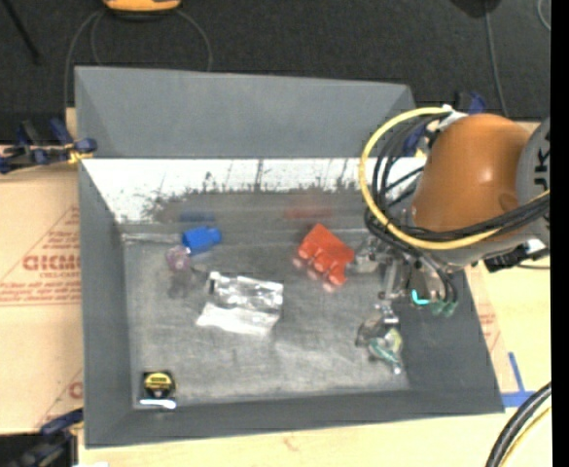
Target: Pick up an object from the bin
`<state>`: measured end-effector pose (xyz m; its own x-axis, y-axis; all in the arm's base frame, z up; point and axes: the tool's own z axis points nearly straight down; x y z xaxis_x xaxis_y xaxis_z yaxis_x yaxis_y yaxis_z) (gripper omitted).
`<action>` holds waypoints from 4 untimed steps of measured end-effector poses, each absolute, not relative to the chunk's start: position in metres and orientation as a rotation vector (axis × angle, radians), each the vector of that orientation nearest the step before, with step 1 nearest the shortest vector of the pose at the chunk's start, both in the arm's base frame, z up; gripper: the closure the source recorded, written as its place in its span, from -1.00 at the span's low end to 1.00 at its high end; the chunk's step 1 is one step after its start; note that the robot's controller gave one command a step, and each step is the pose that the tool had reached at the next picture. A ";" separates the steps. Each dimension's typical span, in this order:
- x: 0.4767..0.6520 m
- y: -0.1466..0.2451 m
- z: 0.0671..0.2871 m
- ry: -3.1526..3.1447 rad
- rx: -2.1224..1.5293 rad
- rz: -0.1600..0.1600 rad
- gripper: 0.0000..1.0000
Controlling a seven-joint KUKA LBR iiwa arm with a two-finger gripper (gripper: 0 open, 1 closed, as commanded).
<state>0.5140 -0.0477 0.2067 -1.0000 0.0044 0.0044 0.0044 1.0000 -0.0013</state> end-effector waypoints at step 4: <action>0.616 -0.081 0.098 -3.111 -0.613 -0.001 -1.00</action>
Offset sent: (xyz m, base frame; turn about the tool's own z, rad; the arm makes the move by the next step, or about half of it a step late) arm 0.0919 -0.0436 -0.1367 -0.1567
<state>0.6164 -0.0812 0.0983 -0.9249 0.3791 -0.0285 0.3791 0.9254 0.0062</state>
